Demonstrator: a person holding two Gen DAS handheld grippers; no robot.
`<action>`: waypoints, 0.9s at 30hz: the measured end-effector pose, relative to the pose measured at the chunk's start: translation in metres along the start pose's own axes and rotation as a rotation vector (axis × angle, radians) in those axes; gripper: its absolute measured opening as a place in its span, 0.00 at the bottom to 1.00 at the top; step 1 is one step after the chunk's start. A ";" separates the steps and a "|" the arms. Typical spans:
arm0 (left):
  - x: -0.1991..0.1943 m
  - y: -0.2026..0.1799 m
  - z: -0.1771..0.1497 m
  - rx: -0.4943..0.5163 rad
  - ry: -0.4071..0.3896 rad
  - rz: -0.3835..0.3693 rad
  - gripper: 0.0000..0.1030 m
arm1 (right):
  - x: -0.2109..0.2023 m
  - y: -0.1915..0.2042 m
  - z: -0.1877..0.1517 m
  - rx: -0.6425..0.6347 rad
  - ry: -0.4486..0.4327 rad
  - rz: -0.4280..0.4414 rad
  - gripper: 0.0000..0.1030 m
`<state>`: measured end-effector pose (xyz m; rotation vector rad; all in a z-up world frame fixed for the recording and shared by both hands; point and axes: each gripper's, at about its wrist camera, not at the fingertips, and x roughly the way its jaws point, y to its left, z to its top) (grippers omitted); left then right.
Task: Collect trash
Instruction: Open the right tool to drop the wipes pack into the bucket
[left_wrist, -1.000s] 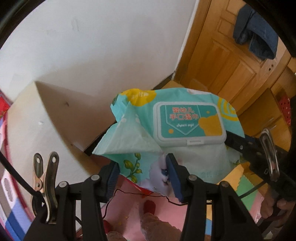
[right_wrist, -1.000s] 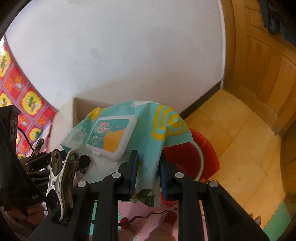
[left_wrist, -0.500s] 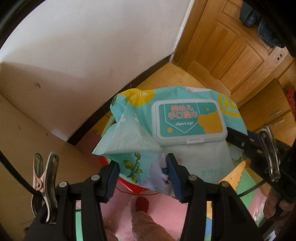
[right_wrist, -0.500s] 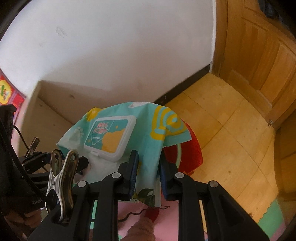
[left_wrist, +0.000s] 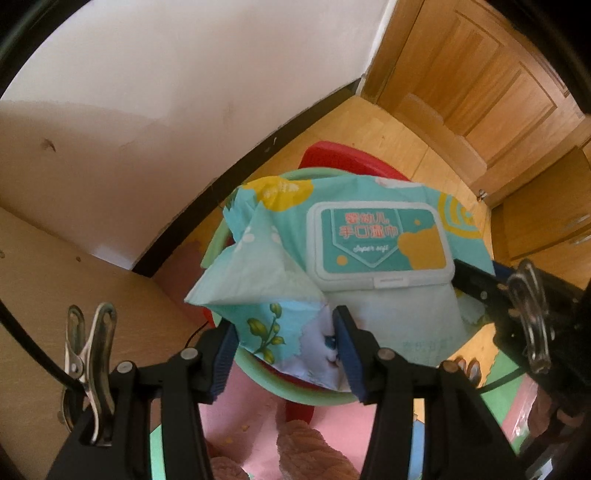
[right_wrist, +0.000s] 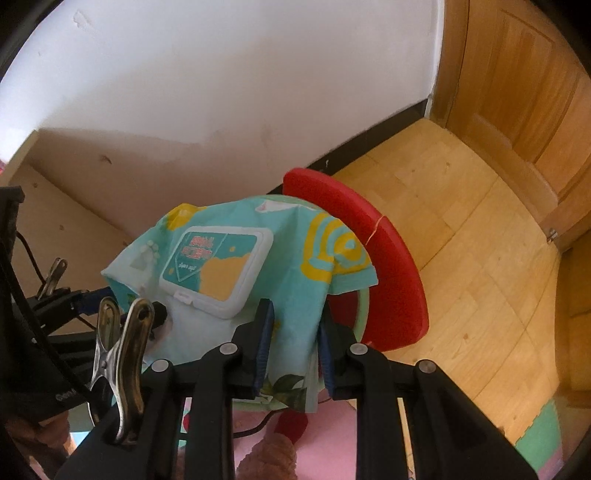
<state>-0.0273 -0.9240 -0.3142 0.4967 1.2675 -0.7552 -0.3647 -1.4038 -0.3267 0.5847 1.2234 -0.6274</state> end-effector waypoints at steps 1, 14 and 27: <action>0.003 0.003 -0.001 -0.004 0.010 -0.002 0.51 | 0.004 -0.001 -0.001 0.001 0.007 0.001 0.24; 0.020 0.006 -0.014 0.015 0.092 -0.037 0.64 | 0.023 -0.004 -0.008 0.028 0.063 -0.025 0.48; -0.007 -0.003 -0.035 0.007 0.111 -0.095 0.66 | 0.014 0.004 -0.006 0.056 0.060 0.089 0.50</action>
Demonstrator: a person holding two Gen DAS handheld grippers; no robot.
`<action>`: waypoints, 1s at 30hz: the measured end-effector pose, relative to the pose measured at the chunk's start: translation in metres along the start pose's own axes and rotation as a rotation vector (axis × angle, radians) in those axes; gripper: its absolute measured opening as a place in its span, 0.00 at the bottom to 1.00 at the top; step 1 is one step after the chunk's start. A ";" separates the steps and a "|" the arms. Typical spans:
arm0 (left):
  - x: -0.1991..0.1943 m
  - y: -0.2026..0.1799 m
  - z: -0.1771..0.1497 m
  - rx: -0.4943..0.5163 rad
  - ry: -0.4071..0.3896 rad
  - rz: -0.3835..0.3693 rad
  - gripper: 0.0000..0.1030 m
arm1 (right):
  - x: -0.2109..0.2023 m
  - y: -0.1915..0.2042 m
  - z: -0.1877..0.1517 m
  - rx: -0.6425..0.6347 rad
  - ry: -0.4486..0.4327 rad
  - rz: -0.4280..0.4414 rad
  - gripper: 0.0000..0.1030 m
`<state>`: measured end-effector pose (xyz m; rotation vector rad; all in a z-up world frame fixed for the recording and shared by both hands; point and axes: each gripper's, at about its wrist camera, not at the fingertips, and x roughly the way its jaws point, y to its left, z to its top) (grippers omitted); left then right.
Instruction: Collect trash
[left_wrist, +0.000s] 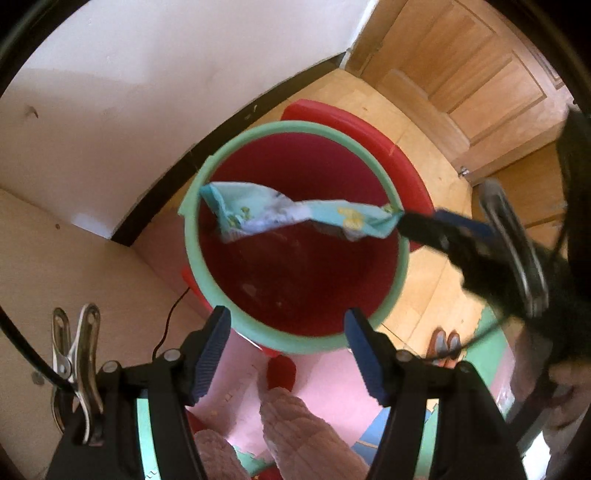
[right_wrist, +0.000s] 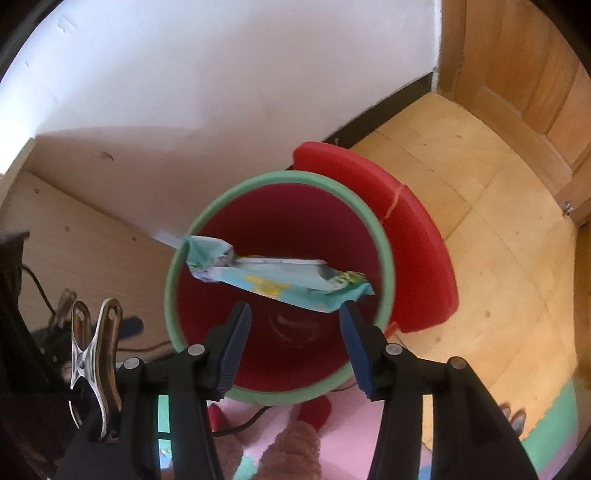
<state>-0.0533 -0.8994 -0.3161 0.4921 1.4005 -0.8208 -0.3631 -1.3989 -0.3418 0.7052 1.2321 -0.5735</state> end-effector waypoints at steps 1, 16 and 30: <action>-0.001 -0.001 -0.003 -0.001 0.000 -0.003 0.66 | 0.000 0.001 0.002 -0.001 -0.001 0.005 0.50; -0.043 -0.006 -0.016 -0.053 -0.051 -0.057 0.66 | 0.050 0.010 0.038 -0.053 0.078 0.037 0.39; -0.039 -0.004 -0.020 -0.072 -0.028 -0.057 0.66 | 0.108 0.034 0.011 -0.145 0.278 0.062 0.37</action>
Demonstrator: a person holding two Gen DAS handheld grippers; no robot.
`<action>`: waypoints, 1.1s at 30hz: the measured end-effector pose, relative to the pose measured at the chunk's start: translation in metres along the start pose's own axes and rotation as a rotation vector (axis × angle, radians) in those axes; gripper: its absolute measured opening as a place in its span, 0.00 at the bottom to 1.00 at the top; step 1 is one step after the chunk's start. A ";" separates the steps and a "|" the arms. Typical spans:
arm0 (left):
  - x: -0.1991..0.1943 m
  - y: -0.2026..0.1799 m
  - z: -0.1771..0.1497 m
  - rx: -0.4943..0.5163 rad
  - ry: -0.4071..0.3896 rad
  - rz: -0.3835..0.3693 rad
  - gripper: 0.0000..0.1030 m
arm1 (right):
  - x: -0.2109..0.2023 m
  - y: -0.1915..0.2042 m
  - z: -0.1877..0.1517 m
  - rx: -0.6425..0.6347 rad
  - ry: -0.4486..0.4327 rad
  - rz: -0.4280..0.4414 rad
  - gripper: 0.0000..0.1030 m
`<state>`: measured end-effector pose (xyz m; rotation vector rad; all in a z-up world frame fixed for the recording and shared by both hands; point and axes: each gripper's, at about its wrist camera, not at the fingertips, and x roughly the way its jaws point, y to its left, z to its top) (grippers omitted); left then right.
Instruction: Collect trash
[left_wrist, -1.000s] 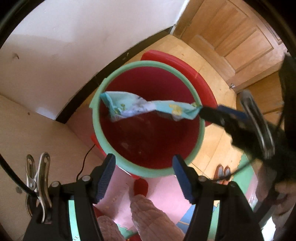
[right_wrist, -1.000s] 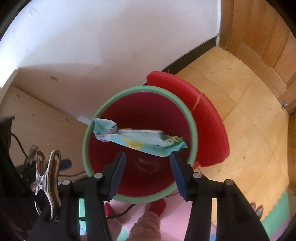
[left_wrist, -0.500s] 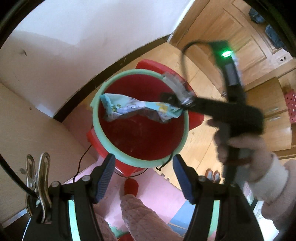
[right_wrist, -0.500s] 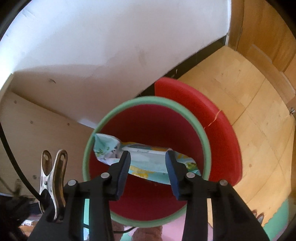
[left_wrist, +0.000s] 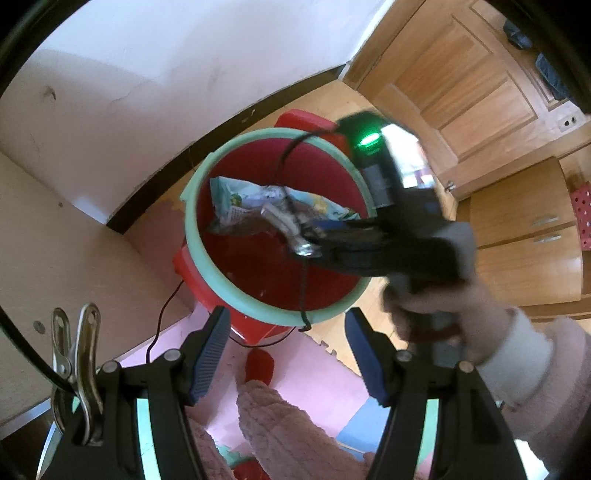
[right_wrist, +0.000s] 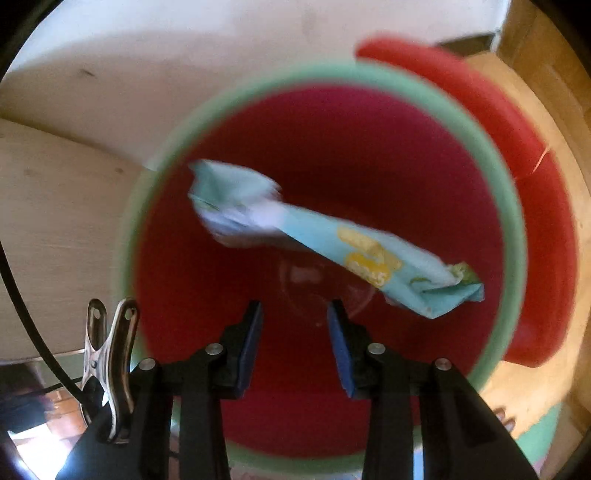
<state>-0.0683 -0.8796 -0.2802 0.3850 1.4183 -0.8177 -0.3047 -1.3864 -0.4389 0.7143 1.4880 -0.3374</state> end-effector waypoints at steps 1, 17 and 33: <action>0.000 0.001 0.000 -0.002 -0.004 -0.002 0.66 | -0.012 0.002 -0.001 -0.004 -0.023 0.009 0.37; -0.006 0.001 0.001 -0.015 -0.010 0.006 0.66 | -0.013 -0.034 0.054 0.094 -0.020 -0.016 0.37; -0.001 0.008 0.001 -0.029 0.010 0.011 0.66 | 0.122 -0.017 0.046 -0.041 0.492 -0.160 0.37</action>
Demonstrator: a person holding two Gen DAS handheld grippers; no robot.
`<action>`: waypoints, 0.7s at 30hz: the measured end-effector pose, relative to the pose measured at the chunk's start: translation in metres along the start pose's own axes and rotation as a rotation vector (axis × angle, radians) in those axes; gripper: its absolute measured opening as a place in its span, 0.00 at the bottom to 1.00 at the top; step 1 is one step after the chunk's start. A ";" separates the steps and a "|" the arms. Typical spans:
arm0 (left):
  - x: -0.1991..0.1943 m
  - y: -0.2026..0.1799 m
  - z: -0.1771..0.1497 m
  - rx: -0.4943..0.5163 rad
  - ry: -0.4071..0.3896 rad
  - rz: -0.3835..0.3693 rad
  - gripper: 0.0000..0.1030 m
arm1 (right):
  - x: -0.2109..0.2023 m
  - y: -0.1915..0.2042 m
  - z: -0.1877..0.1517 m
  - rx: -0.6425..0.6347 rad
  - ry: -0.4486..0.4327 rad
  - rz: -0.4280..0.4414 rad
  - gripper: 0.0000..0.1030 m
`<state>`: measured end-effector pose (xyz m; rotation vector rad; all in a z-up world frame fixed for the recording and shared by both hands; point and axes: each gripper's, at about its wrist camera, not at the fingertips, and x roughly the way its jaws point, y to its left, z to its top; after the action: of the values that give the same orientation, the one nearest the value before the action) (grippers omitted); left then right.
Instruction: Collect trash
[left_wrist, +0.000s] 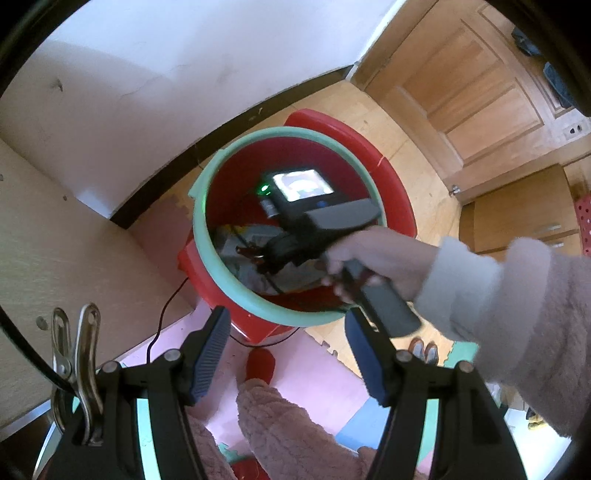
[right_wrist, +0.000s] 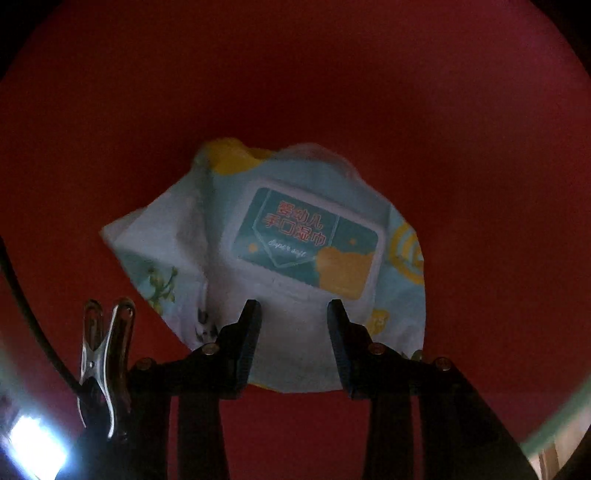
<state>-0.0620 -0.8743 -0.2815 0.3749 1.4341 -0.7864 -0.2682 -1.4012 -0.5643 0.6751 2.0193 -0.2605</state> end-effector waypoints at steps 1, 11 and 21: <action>0.001 0.000 -0.001 0.003 -0.001 0.000 0.66 | 0.007 0.000 0.005 0.005 0.022 -0.008 0.37; 0.006 0.001 -0.007 -0.004 0.013 -0.003 0.66 | 0.044 -0.015 0.045 0.101 0.164 -0.019 0.37; -0.007 -0.007 -0.014 0.030 -0.018 -0.020 0.66 | -0.021 -0.019 0.026 0.086 0.057 0.001 0.37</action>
<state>-0.0764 -0.8684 -0.2752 0.3760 1.4126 -0.8258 -0.2518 -1.4352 -0.5613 0.7447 2.0713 -0.3330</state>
